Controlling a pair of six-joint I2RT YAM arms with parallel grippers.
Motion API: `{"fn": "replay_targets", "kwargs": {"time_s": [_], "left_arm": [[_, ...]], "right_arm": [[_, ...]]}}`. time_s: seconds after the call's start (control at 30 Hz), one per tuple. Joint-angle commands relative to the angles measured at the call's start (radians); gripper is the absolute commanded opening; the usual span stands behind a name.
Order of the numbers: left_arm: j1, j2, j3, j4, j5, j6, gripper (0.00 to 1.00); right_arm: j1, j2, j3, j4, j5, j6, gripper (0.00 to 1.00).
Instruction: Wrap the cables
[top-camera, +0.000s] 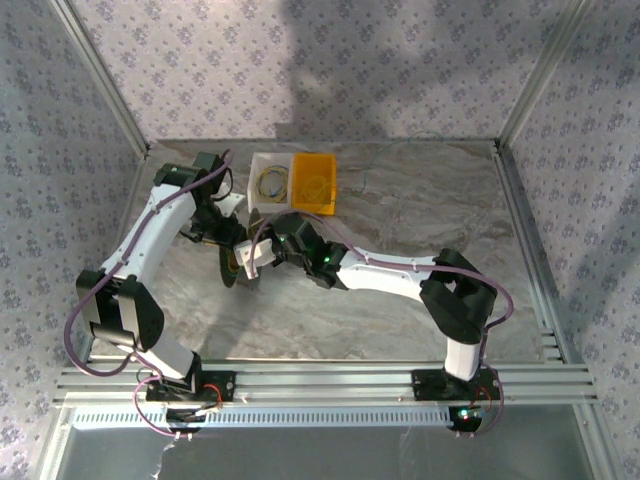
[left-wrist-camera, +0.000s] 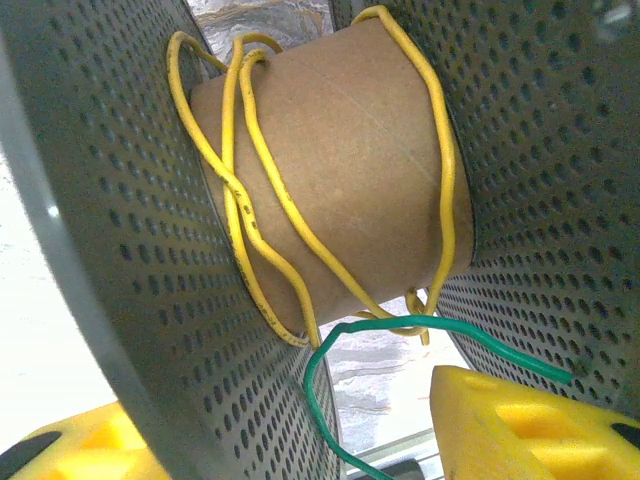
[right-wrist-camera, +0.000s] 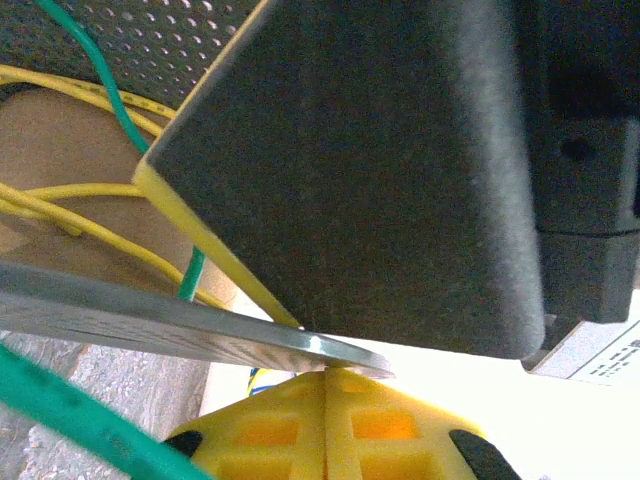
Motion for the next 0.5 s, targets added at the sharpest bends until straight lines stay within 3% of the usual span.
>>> {"fn": "replay_targets", "kwargs": {"time_s": [0.0, 0.47], "left_arm": [[-0.005, -0.007, -0.016, 0.007, 0.033, 0.006, 0.55], [-0.002, 0.000, 0.026, 0.002, 0.034, 0.030, 0.63]], "right_arm": [[0.018, -0.043, -0.013, 0.084, -0.035, -0.016, 0.00], [0.027, -0.044, -0.023, 0.143, -0.057, -0.048, 0.00]]}}
